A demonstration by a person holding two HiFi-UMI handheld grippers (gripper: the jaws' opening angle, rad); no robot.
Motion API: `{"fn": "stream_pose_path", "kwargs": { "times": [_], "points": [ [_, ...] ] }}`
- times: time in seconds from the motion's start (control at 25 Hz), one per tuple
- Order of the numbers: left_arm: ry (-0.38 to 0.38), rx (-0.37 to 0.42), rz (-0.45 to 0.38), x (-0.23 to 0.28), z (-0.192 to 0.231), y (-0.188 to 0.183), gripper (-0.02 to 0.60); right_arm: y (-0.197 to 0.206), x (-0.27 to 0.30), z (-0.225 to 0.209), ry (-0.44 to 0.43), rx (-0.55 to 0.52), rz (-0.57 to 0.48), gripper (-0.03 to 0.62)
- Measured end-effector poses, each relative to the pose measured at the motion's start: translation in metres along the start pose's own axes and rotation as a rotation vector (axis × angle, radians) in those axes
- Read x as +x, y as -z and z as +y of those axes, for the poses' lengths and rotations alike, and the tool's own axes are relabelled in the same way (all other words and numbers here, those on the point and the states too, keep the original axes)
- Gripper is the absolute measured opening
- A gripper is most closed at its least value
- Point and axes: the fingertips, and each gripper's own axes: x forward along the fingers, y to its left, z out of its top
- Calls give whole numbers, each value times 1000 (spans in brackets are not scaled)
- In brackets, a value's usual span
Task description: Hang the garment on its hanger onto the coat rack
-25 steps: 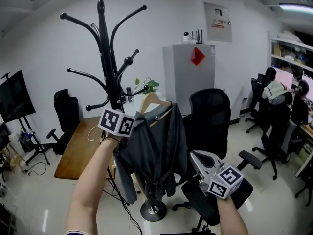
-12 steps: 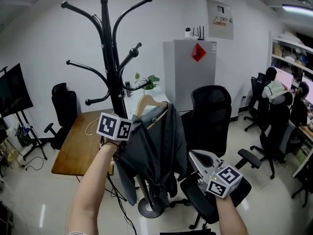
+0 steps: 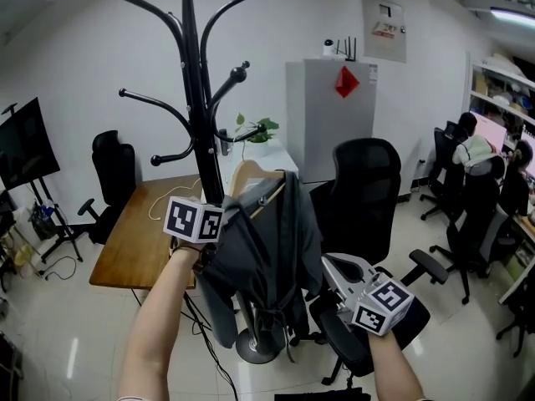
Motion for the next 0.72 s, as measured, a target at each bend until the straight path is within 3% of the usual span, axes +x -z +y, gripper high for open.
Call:
{"fn": "stream_pose_path", "kwargs": {
  "times": [0.28,0.36,0.44,0.56,0.72],
  "points": [
    [-70,71,-17,-4,5,4,75,6,-6,4,-1,16,14,5],
    [-96,97,-30,-6,4,4,115,7,-7,5,-2,19,16,5],
    [-106,107,-46,-9,2,6,207,9,-9,7,-6,20,19,5],
    [-127,98,-81,-22,2,11,291,12,-10,11,-16,23,25,5],
    [-197,73,-207,-64,-3,13,302,16,-10,14,-27,25,39,5]
  ]
}}
